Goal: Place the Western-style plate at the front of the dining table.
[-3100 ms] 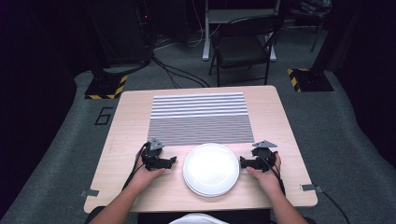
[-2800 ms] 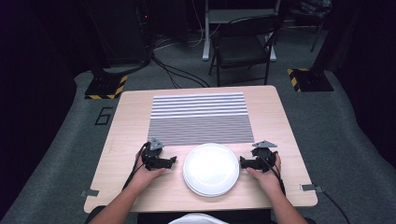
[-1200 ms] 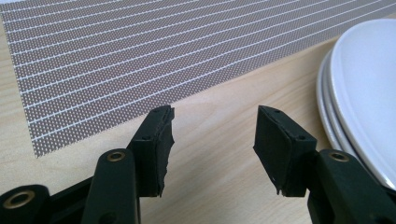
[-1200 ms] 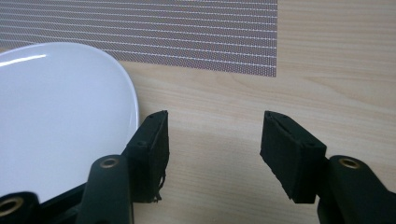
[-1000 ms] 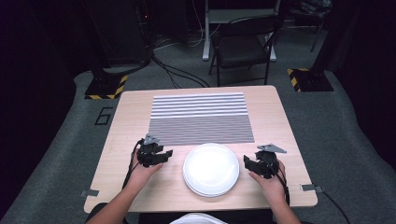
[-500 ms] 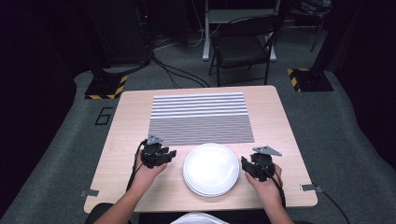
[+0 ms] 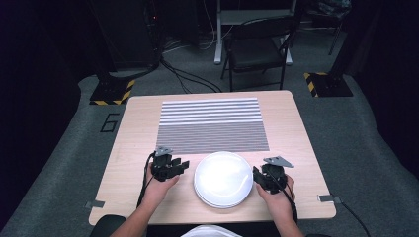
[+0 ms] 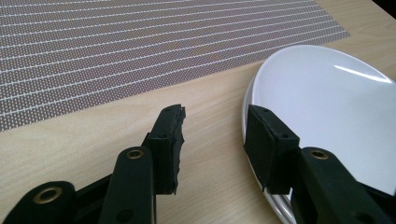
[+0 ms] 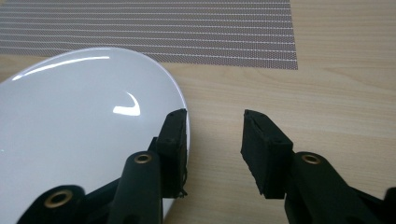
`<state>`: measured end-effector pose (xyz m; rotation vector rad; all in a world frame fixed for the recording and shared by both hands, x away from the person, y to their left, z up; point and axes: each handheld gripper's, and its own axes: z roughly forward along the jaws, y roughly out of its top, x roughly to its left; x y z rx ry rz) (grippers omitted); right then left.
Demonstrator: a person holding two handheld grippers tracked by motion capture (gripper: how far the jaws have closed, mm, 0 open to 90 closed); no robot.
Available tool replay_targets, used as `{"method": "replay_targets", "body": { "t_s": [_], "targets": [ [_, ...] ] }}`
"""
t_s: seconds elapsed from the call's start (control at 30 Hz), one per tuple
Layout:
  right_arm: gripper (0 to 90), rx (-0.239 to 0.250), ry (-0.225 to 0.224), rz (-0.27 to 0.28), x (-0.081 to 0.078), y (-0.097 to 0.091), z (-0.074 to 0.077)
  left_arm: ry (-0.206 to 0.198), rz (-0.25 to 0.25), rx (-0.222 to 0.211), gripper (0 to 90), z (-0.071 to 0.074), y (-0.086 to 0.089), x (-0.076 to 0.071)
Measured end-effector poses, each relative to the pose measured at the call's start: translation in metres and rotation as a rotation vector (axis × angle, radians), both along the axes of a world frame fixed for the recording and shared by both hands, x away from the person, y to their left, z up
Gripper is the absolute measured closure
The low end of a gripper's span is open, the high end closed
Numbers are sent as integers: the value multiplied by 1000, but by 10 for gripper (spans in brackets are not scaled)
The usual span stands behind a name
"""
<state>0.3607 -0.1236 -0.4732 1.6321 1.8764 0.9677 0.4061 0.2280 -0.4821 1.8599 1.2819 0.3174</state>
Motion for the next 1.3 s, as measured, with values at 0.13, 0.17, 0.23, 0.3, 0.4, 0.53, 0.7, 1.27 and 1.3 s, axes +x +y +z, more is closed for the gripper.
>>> {"method": "replay_targets", "body": {
  "t_s": [0.13, 0.17, 0.23, 0.3, 0.4, 0.53, 0.7, 1.27, 1.3],
  "targets": [
    [541, 25, 22, -1, -1, -2, -3, 8, 6, 14, 556, -4, 2, -1],
    [532, 33, 29, -3, -1, -1, -4, 6, 5, 19, 549, -4, 1, -1],
    [519, 39, 37, 5, -1, 0, -5, 4, 1, 21, 543, -5, 0, -2],
    [514, 32, 39, 18, -1, 3, -6, -1, -6, 22, 542, -5, -1, -3],
    [512, 49, 51, 27, -1, 5, -9, -8, -18, 28, 533, -5, -5, -6],
    [512, 60, 71, 30, 0, 3, -11, -15, -23, 35, 501, -6, -10, -9],
    [512, 43, 66, 12, 0, 3, -12, -3, -41, 34, 509, -7, -13, -9],
    [570, 45, 98, 5, -3, 6, -18, 60, -80, -22, 590, -9, -30, -11],
    [573, 40, 98, 6, -3, 7, -18, 61, -81, -25, 590, -9, -31, -11]
  ]
}}
